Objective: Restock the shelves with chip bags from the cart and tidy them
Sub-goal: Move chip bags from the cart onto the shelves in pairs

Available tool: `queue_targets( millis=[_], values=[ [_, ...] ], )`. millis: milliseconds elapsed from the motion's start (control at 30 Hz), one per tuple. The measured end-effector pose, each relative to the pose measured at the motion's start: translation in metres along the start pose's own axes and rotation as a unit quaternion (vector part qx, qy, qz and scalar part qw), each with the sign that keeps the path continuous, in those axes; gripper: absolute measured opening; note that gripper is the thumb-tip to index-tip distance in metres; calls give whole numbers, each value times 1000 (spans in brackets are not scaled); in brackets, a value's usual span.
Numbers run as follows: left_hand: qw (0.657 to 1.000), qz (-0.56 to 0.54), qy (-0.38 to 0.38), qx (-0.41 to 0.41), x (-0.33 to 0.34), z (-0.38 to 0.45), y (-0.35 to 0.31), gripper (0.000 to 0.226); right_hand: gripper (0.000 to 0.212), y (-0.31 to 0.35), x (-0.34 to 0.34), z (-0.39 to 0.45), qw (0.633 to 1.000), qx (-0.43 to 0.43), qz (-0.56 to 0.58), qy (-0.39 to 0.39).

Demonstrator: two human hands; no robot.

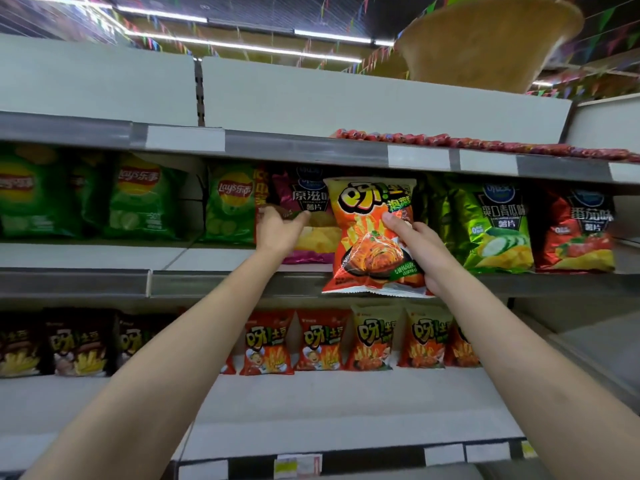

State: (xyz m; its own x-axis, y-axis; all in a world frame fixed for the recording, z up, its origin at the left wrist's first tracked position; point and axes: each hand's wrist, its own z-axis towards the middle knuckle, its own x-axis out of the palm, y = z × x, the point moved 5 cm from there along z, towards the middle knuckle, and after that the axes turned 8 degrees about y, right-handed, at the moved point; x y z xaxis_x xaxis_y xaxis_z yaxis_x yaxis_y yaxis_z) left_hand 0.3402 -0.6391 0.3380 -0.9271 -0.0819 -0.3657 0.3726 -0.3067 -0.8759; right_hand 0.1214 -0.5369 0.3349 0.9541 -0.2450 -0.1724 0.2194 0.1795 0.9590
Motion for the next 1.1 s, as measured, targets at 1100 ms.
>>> queue_targets(
  millis=[1100],
  values=[
    [942, -182, 251, -127, 95, -198, 155, 74, 73, -207, 44, -124, 961, 137, 105, 218]
  ],
)
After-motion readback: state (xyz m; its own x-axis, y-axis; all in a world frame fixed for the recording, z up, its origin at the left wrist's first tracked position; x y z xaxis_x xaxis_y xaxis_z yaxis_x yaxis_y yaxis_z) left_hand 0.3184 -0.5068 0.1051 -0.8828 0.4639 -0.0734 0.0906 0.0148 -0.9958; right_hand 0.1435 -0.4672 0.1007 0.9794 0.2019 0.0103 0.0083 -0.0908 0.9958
